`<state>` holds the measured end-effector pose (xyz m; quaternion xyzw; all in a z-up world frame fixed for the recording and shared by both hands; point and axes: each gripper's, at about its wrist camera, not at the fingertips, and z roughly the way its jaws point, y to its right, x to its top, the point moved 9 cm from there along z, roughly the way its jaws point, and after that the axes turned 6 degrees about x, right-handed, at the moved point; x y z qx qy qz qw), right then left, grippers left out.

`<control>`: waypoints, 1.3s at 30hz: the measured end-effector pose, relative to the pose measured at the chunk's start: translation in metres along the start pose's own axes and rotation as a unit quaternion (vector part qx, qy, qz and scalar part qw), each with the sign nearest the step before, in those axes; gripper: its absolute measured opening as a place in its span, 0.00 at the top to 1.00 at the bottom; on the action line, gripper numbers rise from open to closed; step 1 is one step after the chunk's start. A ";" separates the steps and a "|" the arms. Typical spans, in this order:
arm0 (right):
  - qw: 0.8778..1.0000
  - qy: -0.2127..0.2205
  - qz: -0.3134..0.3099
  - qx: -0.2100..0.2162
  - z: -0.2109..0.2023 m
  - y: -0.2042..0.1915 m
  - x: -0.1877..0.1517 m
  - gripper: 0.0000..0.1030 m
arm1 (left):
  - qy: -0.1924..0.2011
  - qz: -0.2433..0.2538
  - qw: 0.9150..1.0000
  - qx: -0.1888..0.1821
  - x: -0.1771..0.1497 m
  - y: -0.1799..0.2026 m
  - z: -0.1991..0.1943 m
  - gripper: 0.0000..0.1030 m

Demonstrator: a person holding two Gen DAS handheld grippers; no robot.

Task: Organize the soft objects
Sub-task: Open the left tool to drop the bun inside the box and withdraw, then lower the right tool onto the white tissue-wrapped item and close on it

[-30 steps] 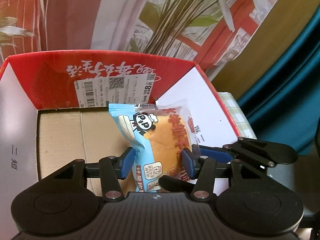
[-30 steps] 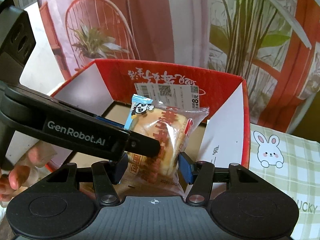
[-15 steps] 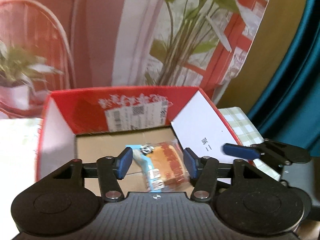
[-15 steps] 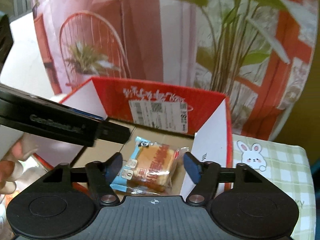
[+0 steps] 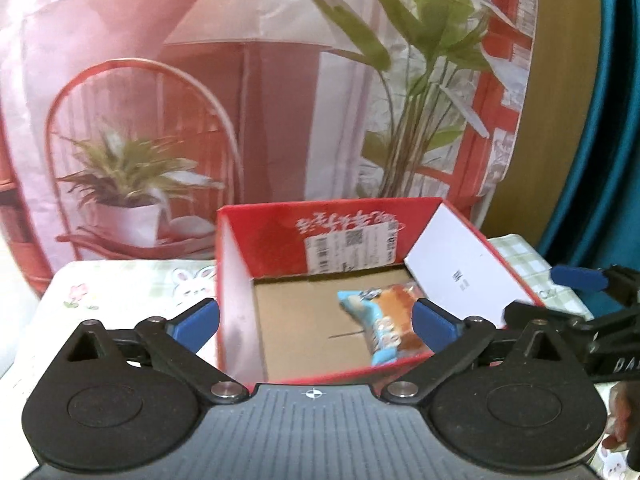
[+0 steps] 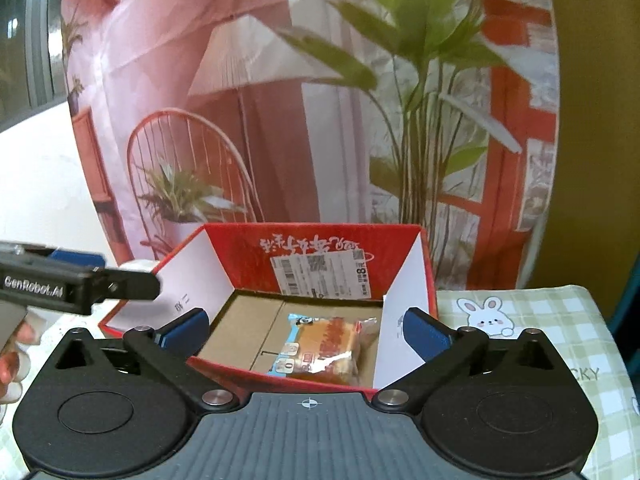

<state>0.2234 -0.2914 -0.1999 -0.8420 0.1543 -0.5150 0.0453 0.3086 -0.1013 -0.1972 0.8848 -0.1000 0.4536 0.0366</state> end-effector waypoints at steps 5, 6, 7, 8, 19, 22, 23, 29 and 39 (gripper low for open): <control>1.000 0.016 -0.008 -0.014 -0.016 -0.005 -0.007 0.00 | -0.006 -0.018 1.000 0.015 -0.022 -0.014 -0.017 0.00; 1.000 0.018 -0.008 -0.010 -0.019 -0.007 -0.009 0.00 | -0.007 -0.021 1.000 0.015 -0.026 -0.015 -0.019 0.00; 1.000 0.018 -0.007 -0.007 -0.022 -0.008 -0.012 0.00 | -0.007 -0.023 1.000 0.017 -0.031 -0.017 -0.023 0.00; 1.000 0.018 -0.006 -0.005 -0.024 -0.009 -0.015 0.00 | -0.007 -0.024 1.000 0.019 -0.035 -0.018 -0.025 0.00; 1.000 -0.005 0.021 0.008 -0.030 -0.010 -0.050 0.00 | -0.035 -0.057 0.997 0.029 -0.072 -0.026 -0.027 0.00; 1.000 -0.014 0.012 -0.008 -0.029 -0.009 -0.059 0.00 | -0.040 -0.059 0.997 0.036 -0.080 -0.028 -0.026 0.00; 1.000 -0.017 0.008 -0.014 -0.029 -0.009 -0.062 0.00 | -0.042 -0.057 0.997 0.039 -0.082 -0.029 -0.026 0.00; 0.999 -0.030 0.029 -0.027 -0.025 -0.003 -0.076 0.00 | -0.056 -0.065 0.996 0.040 -0.095 -0.031 -0.024 0.00; 0.997 -0.058 0.048 -0.028 -0.019 0.005 -0.093 0.00 | -0.074 -0.070 0.994 0.036 -0.106 -0.030 -0.019 0.01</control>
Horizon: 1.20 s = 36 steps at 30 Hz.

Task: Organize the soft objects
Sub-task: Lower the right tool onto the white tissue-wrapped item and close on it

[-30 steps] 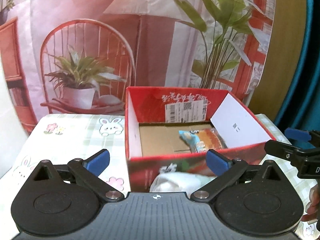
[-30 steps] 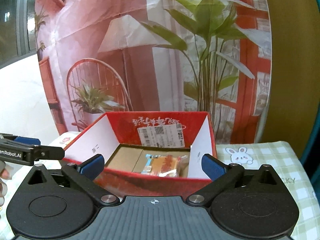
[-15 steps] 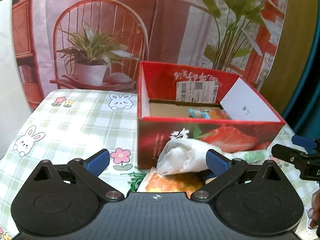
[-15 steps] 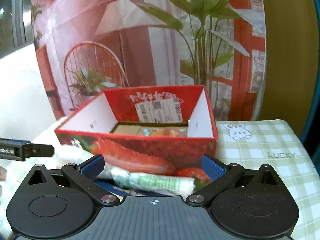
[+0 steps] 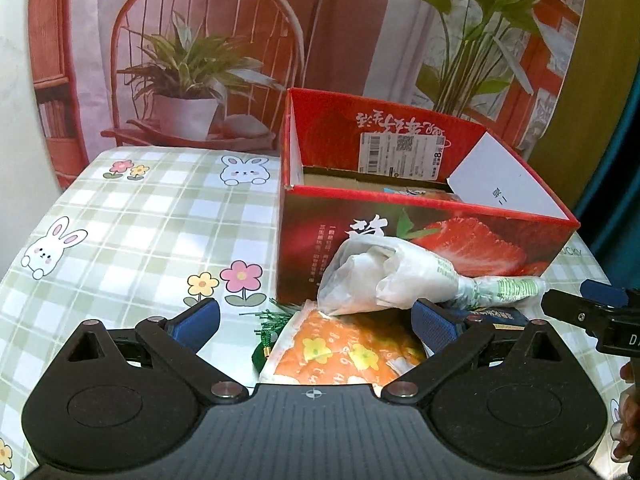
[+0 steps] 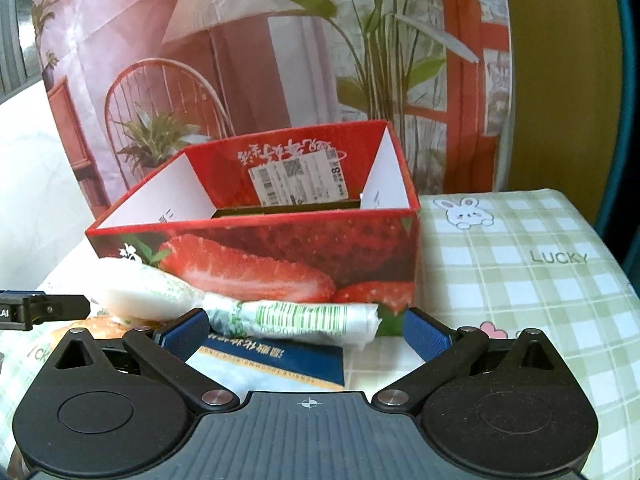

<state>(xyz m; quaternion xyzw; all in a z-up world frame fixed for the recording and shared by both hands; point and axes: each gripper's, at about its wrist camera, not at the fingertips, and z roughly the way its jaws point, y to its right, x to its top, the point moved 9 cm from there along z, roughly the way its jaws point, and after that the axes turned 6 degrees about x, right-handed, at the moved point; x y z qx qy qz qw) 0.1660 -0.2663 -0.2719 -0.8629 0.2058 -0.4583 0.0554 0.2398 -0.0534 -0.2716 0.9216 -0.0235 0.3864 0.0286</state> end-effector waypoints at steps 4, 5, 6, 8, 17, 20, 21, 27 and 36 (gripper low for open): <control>1.000 0.000 -0.005 0.001 0.000 -0.001 -0.002 0.01 | -0.002 0.007 1.000 -0.002 -0.002 0.002 0.001 0.02; 1.000 -0.001 -0.005 0.003 0.000 0.000 -0.002 0.01 | -0.003 0.009 1.000 -0.003 -0.003 0.003 0.001 0.02; 1.000 -0.003 -0.005 0.004 0.000 0.000 -0.003 0.01 | -0.004 0.009 1.000 -0.004 -0.004 0.004 0.001 0.03; 1.000 -0.004 -0.005 0.004 0.000 0.000 -0.004 0.01 | -0.007 0.010 1.000 -0.008 -0.006 0.004 0.002 0.06; 1.000 -0.008 0.000 -0.005 0.001 0.010 -0.009 0.06 | -0.007 0.004 1.000 -0.029 -0.006 0.004 0.003 0.16; 1.000 -0.006 -0.003 -0.007 0.003 0.013 -0.008 0.07 | 0.000 0.004 0.999 -0.036 0.000 0.005 0.004 0.24; 1.000 -0.005 -0.006 -0.007 0.004 0.014 -0.007 0.08 | 0.004 0.007 0.999 -0.037 0.003 0.006 0.004 0.26; 1.000 -0.016 -0.003 0.000 0.018 0.025 -0.003 0.21 | 0.008 0.039 0.998 -0.056 0.012 0.024 0.011 0.32; 0.997 -0.040 0.053 0.036 0.041 0.039 -0.002 0.27 | -0.009 0.067 0.994 -0.086 0.010 0.051 0.030 0.47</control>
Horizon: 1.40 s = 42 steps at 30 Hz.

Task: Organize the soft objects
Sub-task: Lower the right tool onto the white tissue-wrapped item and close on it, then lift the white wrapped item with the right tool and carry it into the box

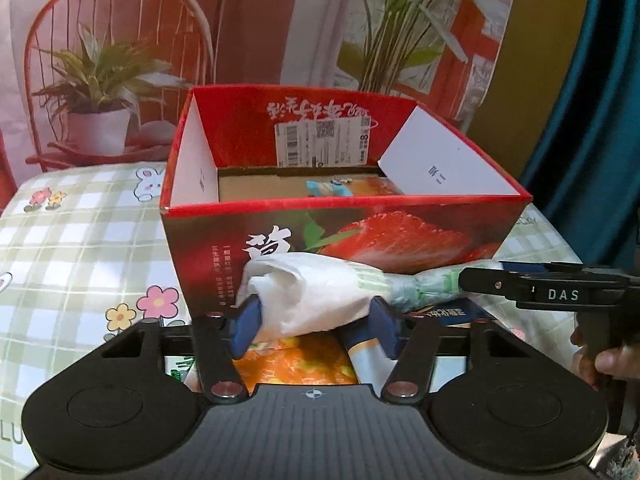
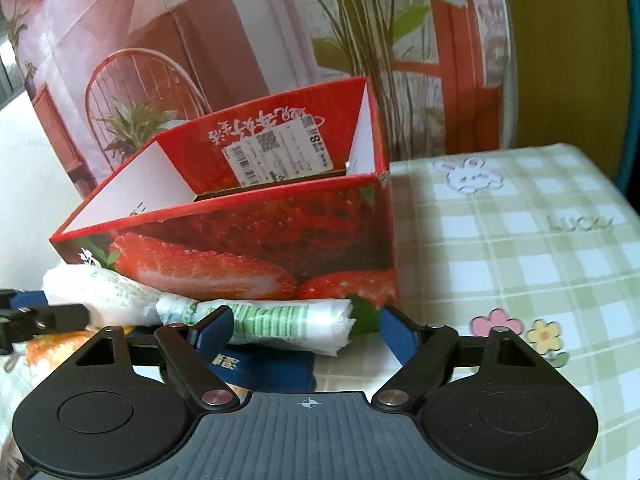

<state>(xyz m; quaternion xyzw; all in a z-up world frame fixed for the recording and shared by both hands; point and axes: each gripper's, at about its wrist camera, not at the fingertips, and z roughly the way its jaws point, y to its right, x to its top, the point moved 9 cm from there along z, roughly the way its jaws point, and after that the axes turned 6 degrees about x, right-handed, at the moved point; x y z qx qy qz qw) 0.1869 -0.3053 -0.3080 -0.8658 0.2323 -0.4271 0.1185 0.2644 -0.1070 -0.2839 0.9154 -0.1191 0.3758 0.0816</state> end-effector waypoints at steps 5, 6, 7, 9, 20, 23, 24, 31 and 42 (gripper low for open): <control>1.000 0.001 -0.010 0.008 0.003 -0.008 0.000 0.37 | 0.000 -0.043 0.999 -0.015 -0.003 -0.013 0.001 0.59; 1.000 0.005 -0.011 0.007 0.001 -0.008 0.000 0.41 | 0.000 -0.050 0.999 -0.015 -0.004 -0.016 0.001 0.64; 1.000 0.008 -0.009 0.006 -0.001 -0.007 0.001 0.46 | -0.001 -0.054 0.998 -0.013 -0.005 -0.019 0.000 0.69; 1.000 0.015 -0.004 0.003 -0.006 -0.005 0.002 0.53 | -0.001 -0.063 0.998 -0.012 -0.008 -0.023 -0.001 0.69; 0.999 0.044 -0.004 0.021 -0.030 -0.015 0.002 0.74 | 0.010 -0.082 0.997 0.000 -0.018 -0.034 -0.011 0.74; 0.998 0.050 -0.010 0.029 -0.034 -0.021 0.004 0.78 | 0.012 -0.080 0.997 0.005 -0.020 -0.035 -0.014 0.74; 0.998 0.050 -0.013 0.031 -0.035 -0.024 0.004 0.78 | 0.011 -0.081 0.997 0.005 -0.020 -0.035 -0.014 0.74; 0.997 0.054 -0.025 0.045 -0.041 -0.038 0.006 0.83 | 0.021 -0.089 0.996 0.004 -0.021 -0.039 -0.019 0.79; 0.995 0.071 -0.038 0.055 -0.052 -0.045 0.013 0.88 | 0.045 -0.092 0.995 0.002 -0.017 -0.041 -0.029 0.82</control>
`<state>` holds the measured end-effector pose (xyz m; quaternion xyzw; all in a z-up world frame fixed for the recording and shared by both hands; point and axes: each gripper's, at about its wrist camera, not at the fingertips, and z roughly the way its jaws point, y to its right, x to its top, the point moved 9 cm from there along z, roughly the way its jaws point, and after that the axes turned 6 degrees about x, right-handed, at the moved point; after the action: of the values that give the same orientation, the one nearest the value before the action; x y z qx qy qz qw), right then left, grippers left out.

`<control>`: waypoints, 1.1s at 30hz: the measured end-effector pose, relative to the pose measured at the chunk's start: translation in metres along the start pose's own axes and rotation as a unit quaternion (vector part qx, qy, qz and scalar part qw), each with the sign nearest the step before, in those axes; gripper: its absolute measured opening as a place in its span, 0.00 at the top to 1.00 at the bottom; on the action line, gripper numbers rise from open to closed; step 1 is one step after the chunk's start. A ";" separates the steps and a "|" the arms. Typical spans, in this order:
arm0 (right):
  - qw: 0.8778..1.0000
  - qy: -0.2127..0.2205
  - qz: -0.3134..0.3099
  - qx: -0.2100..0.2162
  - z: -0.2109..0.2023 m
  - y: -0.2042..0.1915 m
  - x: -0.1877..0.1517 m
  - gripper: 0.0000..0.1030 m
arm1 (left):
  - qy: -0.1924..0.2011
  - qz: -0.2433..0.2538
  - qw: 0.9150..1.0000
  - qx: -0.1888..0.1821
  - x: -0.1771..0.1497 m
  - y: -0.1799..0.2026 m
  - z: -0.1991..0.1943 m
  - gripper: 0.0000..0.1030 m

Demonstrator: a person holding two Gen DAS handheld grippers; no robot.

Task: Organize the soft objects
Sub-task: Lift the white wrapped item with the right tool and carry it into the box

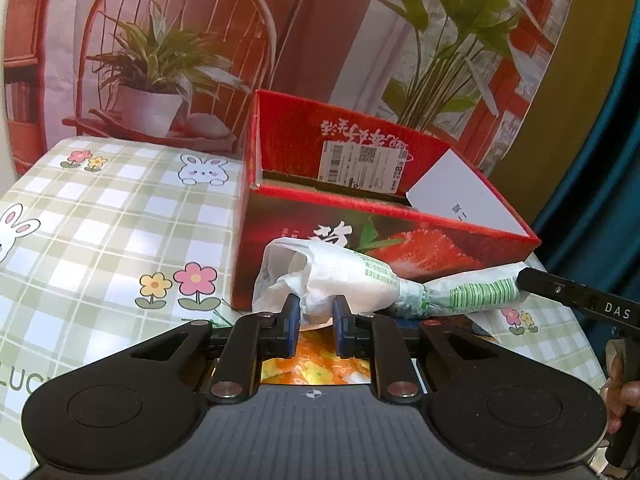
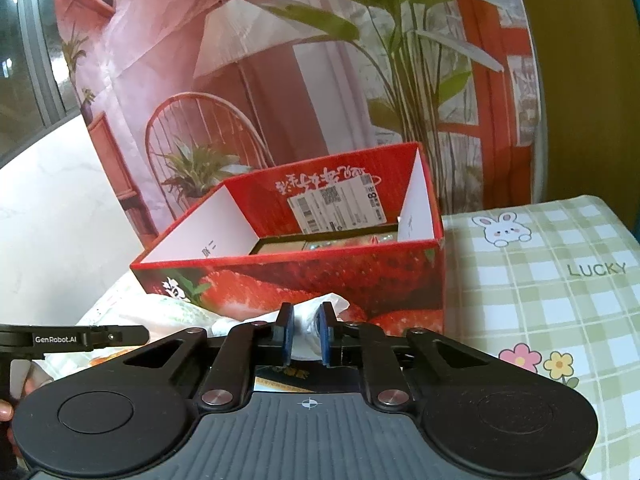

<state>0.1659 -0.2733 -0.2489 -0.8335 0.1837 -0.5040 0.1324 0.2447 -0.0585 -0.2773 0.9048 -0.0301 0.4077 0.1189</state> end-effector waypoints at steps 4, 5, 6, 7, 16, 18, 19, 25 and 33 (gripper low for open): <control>1.000 0.006 -0.004 0.002 -0.003 -0.003 0.004 0.89 | 0.008 -0.001 1.000 -0.002 0.003 -0.001 -0.003 0.82; 1.000 0.007 -0.004 0.003 -0.004 -0.004 0.005 0.89 | 0.008 -0.002 1.000 -0.002 0.003 -0.001 -0.003 0.82; 1.000 0.008 -0.005 0.003 -0.004 -0.004 0.006 0.89 | 0.007 -0.002 1.000 -0.002 0.002 -0.001 -0.003 0.82; 1.000 0.009 -0.005 0.003 -0.004 -0.004 0.007 0.89 | 0.006 -0.003 1.000 -0.003 0.002 -0.001 -0.003 0.82; 1.000 -0.001 0.005 0.000 -0.004 -0.002 0.001 0.89 | 0.001 -0.008 1.000 -0.007 -0.003 -0.002 -0.004 0.82; 1.000 -0.001 0.007 0.000 -0.004 -0.001 -0.001 0.89 | -0.002 -0.010 1.000 -0.007 -0.004 -0.002 -0.003 0.83; 1.000 -0.002 0.007 0.000 -0.003 -0.001 -0.001 0.89 | -0.003 -0.012 1.000 -0.007 -0.004 -0.003 -0.002 0.82; 1.000 -0.006 0.010 0.001 -0.001 0.001 -0.003 0.89 | -0.006 -0.013 1.000 -0.009 -0.005 -0.003 0.000 0.83; 1.000 0.014 0.002 0.006 -0.007 -0.002 0.006 0.89 | 0.044 -0.004 0.999 -0.018 0.012 0.001 -0.017 0.90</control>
<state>0.1621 -0.2745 -0.2404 -0.8249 0.1841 -0.5169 0.1361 0.2397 -0.0551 -0.2573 0.8839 -0.0289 0.4460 0.1378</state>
